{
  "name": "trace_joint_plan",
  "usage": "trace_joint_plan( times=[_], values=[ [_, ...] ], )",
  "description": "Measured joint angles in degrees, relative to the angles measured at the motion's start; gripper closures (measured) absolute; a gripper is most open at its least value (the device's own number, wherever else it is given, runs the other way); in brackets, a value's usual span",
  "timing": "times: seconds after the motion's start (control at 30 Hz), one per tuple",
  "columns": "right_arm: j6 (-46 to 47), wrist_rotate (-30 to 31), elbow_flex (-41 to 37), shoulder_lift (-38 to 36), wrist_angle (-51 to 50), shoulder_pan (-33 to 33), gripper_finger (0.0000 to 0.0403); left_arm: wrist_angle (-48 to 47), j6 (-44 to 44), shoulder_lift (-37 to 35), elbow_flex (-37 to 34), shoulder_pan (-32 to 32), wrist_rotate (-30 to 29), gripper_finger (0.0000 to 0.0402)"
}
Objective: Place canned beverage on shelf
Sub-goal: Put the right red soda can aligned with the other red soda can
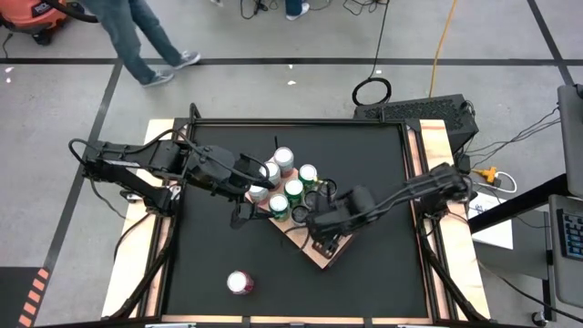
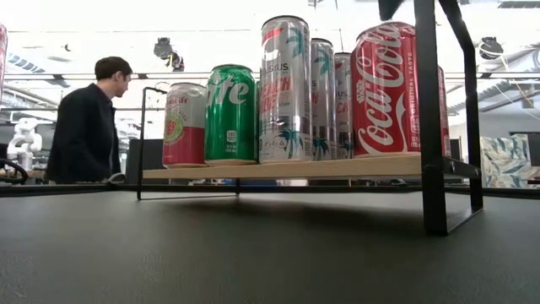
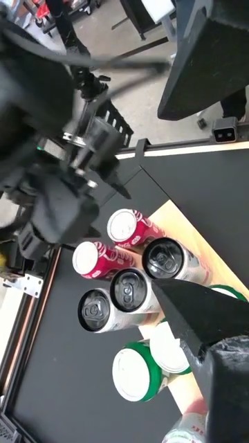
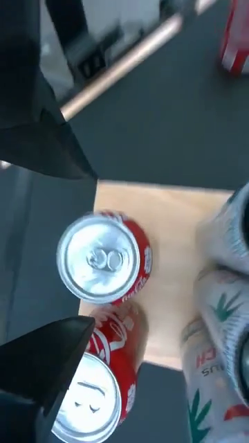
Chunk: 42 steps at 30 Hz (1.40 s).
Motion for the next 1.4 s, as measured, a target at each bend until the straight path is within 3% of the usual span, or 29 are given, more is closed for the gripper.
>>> trace_joint_plan(
  times=[0.27, 0.7, 1.0, 1.4],
  values=[
    [0.7, -6.3, 0.1, -2.3, 10.7, -0.4, 0.0121, 0.0, -0.5, 0.0, 0.0, 0.0, 0.0, 0.0006],
    [-2.6, -12.3, 0.0, 4.9, 10.5, -0.3, 0.0254, -0.1, -3.2, 0.0, 0.0, 0.1, 0.0, 0.0006],
    [-3.2, -10.4, 0.0, 7.0, 9.6, -0.3, 0.0308, -0.3, -3.4, 0.0, 0.0, 0.1, -0.1, 0.0006],
    [-0.8, -9.0, 0.0, 8.1, 6.4, -0.3, 0.0346, -0.2, -3.2, 0.0, 0.0, 0.1, -0.2, 0.0006]
  ],
)
